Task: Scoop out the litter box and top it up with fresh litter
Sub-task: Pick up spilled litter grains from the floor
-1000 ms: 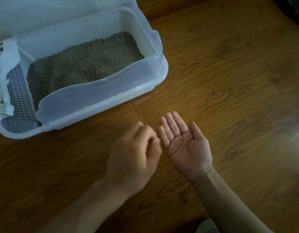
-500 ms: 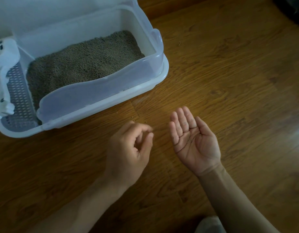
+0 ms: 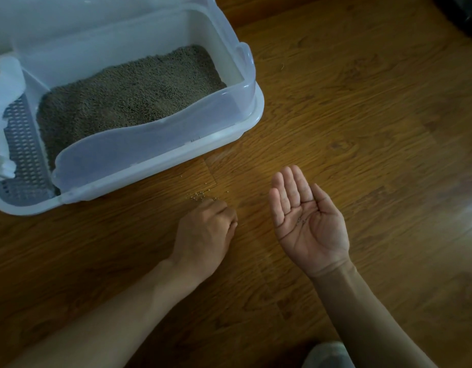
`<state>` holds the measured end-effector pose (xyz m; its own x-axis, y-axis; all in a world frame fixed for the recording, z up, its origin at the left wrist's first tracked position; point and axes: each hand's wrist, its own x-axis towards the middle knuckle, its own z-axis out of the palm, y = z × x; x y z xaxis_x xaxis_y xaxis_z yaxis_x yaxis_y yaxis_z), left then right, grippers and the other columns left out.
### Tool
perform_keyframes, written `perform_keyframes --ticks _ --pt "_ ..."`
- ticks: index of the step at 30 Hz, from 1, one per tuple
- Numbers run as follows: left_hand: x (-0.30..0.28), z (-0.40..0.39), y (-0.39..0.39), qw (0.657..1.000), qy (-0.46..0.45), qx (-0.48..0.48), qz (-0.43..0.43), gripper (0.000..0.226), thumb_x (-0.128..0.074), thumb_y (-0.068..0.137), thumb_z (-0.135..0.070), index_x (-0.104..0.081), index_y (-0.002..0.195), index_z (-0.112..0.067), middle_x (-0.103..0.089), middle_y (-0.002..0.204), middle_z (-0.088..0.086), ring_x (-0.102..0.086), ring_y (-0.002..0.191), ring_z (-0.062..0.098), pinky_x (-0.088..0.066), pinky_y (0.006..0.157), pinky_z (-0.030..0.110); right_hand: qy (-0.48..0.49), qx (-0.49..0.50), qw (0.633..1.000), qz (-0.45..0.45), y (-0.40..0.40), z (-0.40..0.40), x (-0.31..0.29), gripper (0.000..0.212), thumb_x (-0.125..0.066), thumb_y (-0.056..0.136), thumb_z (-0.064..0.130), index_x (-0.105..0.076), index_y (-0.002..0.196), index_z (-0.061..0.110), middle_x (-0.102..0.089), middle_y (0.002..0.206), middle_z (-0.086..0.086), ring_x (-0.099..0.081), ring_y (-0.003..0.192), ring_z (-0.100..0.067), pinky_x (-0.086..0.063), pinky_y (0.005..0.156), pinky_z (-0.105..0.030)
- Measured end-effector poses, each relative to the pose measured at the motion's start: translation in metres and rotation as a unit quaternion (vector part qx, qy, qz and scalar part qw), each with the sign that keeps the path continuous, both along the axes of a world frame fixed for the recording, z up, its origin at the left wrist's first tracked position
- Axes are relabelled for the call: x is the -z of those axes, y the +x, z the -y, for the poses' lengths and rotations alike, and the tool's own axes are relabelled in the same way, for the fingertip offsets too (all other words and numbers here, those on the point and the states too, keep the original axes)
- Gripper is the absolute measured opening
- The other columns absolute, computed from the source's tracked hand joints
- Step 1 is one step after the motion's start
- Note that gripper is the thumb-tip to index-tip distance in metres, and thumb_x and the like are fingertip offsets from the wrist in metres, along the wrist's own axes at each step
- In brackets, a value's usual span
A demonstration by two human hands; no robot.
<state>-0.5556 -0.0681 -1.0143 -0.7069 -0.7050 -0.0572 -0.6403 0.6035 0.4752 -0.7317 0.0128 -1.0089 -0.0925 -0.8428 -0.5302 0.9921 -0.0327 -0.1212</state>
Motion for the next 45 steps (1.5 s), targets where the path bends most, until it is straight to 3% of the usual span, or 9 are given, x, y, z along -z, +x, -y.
perform_keyframes --ticks 3,7,10,14,18,24,28,41,45 --pt "-0.007 -0.005 0.001 0.998 0.020 -0.027 -0.057 0.003 -0.066 0.091 -0.022 -0.066 0.088 -0.021 -0.056 0.085 -0.012 -0.052 0.081 0.004 -0.044 0.062 0.016 0.007 0.023 1.000 0.012 0.001 0.002 -0.004 0.054 -0.029 0.102 0.030 -0.064 0.123 -0.005 -0.065 0.124 -0.022 -0.060 0.121 -0.035 -0.049 0.100 -0.048" --pt "-0.037 -0.019 -0.004 0.980 0.008 -0.053 -0.192 0.011 -0.059 0.097 -0.024 -0.065 0.093 -0.016 -0.044 0.081 -0.019 -0.043 0.072 -0.004 -0.034 0.061 0.008 -0.001 0.059 0.998 0.010 0.009 0.011 -0.007 0.053 -0.031 0.101 0.030 -0.072 0.110 -0.003 -0.071 0.113 -0.019 -0.068 0.109 -0.032 -0.058 0.086 -0.045" --pt "-0.054 -0.027 -0.014 0.970 -0.011 -0.020 -0.242 0.010 -0.063 0.097 -0.021 -0.067 0.095 -0.012 -0.047 0.083 -0.019 -0.044 0.074 -0.006 -0.037 0.064 0.009 0.005 0.032 0.999 0.013 0.023 0.017 -0.008 0.052 -0.032 0.100 0.029 -0.067 0.117 -0.006 -0.067 0.119 -0.023 -0.064 0.114 -0.036 -0.054 0.094 -0.048" --pt "-0.055 -0.032 -0.025 0.966 -0.030 0.008 -0.257 0.013 -0.066 0.096 -0.020 -0.072 0.099 -0.009 -0.069 0.086 -0.003 -0.063 0.082 0.010 -0.053 0.068 0.027 -0.002 -0.003 1.000 0.017 0.032 0.018 -0.010 0.051 -0.034 0.099 0.028 -0.061 0.125 -0.006 -0.062 0.128 -0.024 -0.058 0.122 -0.037 -0.047 0.103 -0.048" --pt "-0.055 -0.025 -0.014 0.950 -0.014 -0.031 -0.309 0.016 -0.066 0.095 -0.022 -0.073 0.094 -0.008 -0.055 0.078 -0.015 -0.049 0.069 0.002 -0.042 0.059 0.018 0.009 0.006 1.000 0.017 0.019 0.022 -0.016 0.051 -0.031 0.100 0.025 -0.061 0.125 -0.007 -0.063 0.125 -0.026 -0.058 0.122 -0.038 -0.045 0.104 -0.049" --pt "-0.020 0.015 0.001 0.987 -0.053 -0.069 -0.134 0.018 -0.068 0.089 -0.028 -0.074 0.093 -0.012 -0.060 0.085 -0.004 -0.051 0.077 0.009 -0.046 0.061 0.022 0.005 0.001 1.000 -0.013 -0.004 0.027 -0.023 0.056 -0.025 0.103 0.030 -0.061 0.124 -0.008 -0.064 0.123 -0.026 -0.058 0.122 -0.037 -0.044 0.106 -0.048" --pt "-0.005 0.032 -0.003 0.992 -0.042 -0.101 -0.058 0.012 -0.074 0.086 -0.025 -0.075 0.094 -0.016 -0.048 0.082 -0.011 -0.046 0.076 0.007 -0.029 0.059 0.012 -0.006 -0.005 1.000 -0.012 -0.007 0.029 -0.021 0.057 -0.024 0.103 0.030 -0.060 0.124 -0.009 -0.063 0.123 -0.027 -0.057 0.123 -0.039 -0.043 0.107 -0.049" --pt "0.008 0.042 -0.015 0.996 -0.086 -0.027 0.016 0.011 -0.068 0.091 -0.021 -0.064 0.083 -0.015 -0.047 0.081 -0.004 -0.042 0.080 0.010 -0.028 0.056 0.019 0.001 -0.019 1.000 -0.020 -0.011 0.020 -0.007 0.057 -0.025 0.103 0.030 -0.059 0.126 -0.008 -0.062 0.126 -0.027 -0.055 0.126 -0.038 -0.040 0.110 -0.048" --pt "-0.017 0.032 -0.017 0.994 -0.030 -0.090 -0.054 0.010 -0.065 0.090 -0.022 -0.061 0.082 -0.019 -0.044 0.080 -0.011 -0.041 0.072 0.003 -0.028 0.058 0.012 0.018 0.000 1.000 -0.005 -0.009 0.024 -0.008 0.056 -0.026 0.103 0.030 -0.063 0.122 -0.007 -0.065 0.123 -0.025 -0.059 0.121 -0.037 -0.047 0.103 -0.049"
